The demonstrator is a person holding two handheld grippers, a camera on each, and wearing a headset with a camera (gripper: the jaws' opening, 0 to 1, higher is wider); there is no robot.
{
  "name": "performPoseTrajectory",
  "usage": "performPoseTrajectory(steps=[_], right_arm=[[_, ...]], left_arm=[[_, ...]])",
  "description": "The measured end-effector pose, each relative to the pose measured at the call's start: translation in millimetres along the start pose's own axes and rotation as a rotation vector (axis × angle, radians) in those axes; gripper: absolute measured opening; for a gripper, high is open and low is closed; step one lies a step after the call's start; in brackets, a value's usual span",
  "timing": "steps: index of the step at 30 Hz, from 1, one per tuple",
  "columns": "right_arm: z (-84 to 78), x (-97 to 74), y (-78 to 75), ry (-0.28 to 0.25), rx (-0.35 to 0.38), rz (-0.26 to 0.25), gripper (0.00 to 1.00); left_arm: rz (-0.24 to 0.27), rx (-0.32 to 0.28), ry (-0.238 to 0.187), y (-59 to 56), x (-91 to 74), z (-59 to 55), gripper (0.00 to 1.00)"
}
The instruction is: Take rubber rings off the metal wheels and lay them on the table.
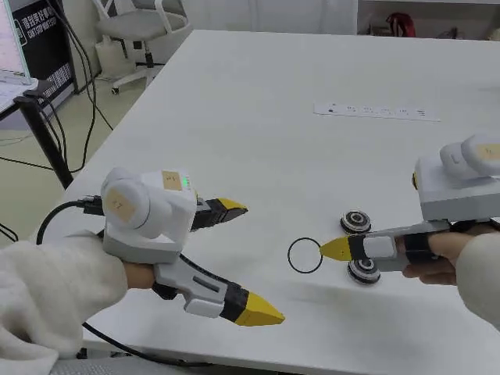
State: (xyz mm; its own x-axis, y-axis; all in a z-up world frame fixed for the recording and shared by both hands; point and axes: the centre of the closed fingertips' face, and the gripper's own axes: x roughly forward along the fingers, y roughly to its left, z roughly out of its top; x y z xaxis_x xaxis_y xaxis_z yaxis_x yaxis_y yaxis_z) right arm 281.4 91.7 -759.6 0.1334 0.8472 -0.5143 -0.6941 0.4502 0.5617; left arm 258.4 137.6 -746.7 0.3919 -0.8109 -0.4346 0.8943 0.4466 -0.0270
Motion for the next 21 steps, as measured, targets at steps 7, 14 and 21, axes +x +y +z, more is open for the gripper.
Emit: performPoseTrajectory(steps=[7, 14, 21], right_arm=[[-14.9, 8.2, -7.7, 0.058, -0.004, -0.014, 0.0], [-23.5, 11.3, -16.0, 0.081, 0.007, -0.034, 0.0], [-28.2, 11.5, -20.6, 0.099, -0.001, -0.055, 0.0]], left_arm=[[0.003, -0.02, -0.01, 2.3, 3.3, -0.2, 1.0], [0.004, -0.029, -0.01, 2.9, 5.6, -0.3, 1.0], [0.01, -0.036, -0.004, 3.6, 4.8, -0.8, 1.0]])
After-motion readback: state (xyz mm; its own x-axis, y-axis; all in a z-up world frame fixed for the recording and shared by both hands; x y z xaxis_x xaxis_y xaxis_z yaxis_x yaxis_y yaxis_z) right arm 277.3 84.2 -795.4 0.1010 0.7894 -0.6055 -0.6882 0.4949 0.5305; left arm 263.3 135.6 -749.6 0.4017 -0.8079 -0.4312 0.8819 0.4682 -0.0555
